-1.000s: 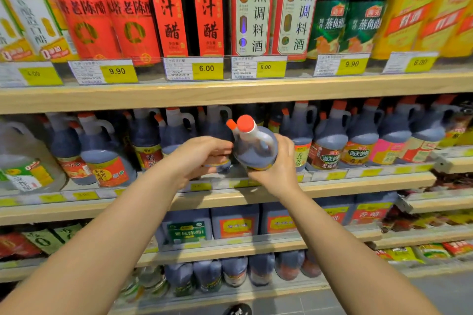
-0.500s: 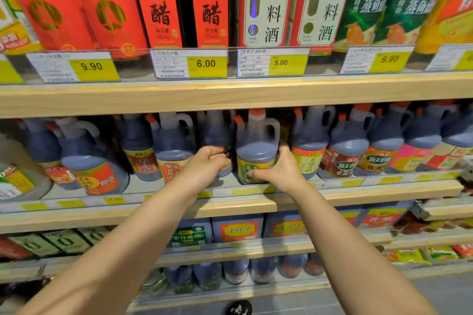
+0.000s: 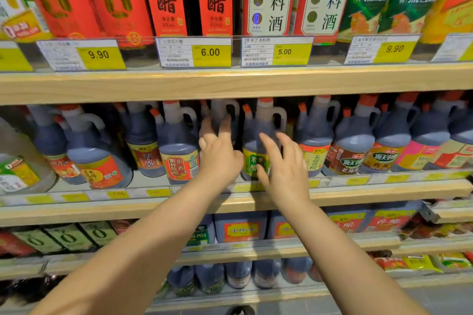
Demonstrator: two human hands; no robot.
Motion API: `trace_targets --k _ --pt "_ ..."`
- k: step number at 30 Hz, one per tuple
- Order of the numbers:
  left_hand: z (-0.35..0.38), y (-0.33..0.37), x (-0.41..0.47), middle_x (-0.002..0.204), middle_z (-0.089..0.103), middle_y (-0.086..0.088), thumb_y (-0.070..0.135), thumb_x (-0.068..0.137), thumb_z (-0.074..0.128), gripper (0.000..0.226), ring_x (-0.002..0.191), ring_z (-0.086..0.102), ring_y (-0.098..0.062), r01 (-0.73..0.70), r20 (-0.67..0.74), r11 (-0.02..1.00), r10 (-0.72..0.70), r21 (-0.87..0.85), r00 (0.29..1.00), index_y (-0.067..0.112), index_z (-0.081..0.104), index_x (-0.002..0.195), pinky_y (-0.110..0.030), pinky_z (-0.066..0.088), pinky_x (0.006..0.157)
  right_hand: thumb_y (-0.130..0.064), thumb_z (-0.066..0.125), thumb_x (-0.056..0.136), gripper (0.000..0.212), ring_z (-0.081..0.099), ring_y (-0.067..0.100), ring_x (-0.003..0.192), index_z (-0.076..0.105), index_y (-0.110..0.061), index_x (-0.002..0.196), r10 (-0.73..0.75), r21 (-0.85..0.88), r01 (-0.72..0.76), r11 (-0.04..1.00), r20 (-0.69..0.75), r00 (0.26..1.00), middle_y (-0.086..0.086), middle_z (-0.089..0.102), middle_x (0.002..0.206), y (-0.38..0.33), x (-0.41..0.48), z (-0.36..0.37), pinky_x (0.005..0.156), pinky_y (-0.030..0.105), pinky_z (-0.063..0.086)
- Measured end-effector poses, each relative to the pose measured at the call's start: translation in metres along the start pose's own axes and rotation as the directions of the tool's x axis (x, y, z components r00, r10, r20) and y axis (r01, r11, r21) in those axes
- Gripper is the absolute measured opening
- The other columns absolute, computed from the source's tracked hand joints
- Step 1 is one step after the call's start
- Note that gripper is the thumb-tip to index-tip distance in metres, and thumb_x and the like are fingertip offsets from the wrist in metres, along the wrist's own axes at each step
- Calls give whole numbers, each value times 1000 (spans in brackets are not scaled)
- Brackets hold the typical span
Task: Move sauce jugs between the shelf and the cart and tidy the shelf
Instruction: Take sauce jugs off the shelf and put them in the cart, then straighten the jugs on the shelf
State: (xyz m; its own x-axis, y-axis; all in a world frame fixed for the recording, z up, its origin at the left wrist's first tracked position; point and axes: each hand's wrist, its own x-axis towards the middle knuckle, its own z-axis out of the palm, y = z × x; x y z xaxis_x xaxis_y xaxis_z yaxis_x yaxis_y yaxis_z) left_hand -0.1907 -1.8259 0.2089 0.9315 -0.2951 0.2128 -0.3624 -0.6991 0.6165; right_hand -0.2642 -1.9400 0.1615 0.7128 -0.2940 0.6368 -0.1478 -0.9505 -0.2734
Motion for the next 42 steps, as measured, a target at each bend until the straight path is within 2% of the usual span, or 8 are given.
trace_targets --k 3,6,8,11,15,26,36,42 --pt "9 -5 16 156 -19 -9 14 78 59 88 145 -2 -37 -26 -32 992 30 125 999 41 11 147 -39 19 117 -34 80 65 81 46 38 122 43 -27 137 40 -168 -28 985 67 997 18 47 136 -16 11 1 84 48 48" --pt "23 -12 30 154 -30 -5 23 79 58 86 144 -13 -40 -21 -17 978 25 207 1000 45 8 145 -48 13 118 -47 70 75 88 25 37 135 19 -35 146 123 -200 -78 977 222 967 13 23 150 -13 19 9 100 48 34" --pt "30 -13 38 152 -34 -3 31 80 59 85 143 -17 -41 8 -11 966 -5 258 1000 47 7 145 -50 8 117 -49 73 72 92 27 37 133 18 -37 145 119 -207 -77 975 202 972 13 22 151 -9 16 16 99 48 34" --pt "38 -13 45 155 -24 -3 37 78 62 71 143 -1 -42 34 -109 978 -11 208 994 44 25 137 -47 16 116 -43 84 56 96 46 41 119 37 -33 139 66 -199 -48 979 85 994 17 38 144 -1 13 26 90 48 44" --pt "48 -18 51 156 0 -9 41 76 62 58 131 23 -45 -7 -228 990 39 139 973 35 39 129 -46 30 106 -37 85 54 98 48 40 114 36 -32 139 12 -165 -4 986 49 999 18 38 144 10 18 28 90 46 45" --pt "56 -25 63 157 -17 -8 39 75 66 61 134 21 -50 -18 -215 989 50 148 975 43 39 129 -47 33 106 -46 85 52 105 50 36 115 32 -36 143 -42 -204 46 978 22 999 16 39 144 20 17 29 89 42 46" --pt "46 -17 42 156 -1 -14 29 67 75 67 133 25 -46 -18 -209 990 47 139 977 37 45 126 -43 38 102 -41 76 71 97 31 34 134 16 -37 148 -69 -160 100 982 187 980 15 16 155 28 29 20 107 40 30" --pt "52 -9 21 155 -3 -15 30 71 73 68 134 22 -46 22 -245 982 25 188 969 42 39 129 -51 42 99 -45 87 51 103 53 36 116 38 -31 140 -101 -250 117 961 74 992 19 43 141 37 29 24 91 40 46"
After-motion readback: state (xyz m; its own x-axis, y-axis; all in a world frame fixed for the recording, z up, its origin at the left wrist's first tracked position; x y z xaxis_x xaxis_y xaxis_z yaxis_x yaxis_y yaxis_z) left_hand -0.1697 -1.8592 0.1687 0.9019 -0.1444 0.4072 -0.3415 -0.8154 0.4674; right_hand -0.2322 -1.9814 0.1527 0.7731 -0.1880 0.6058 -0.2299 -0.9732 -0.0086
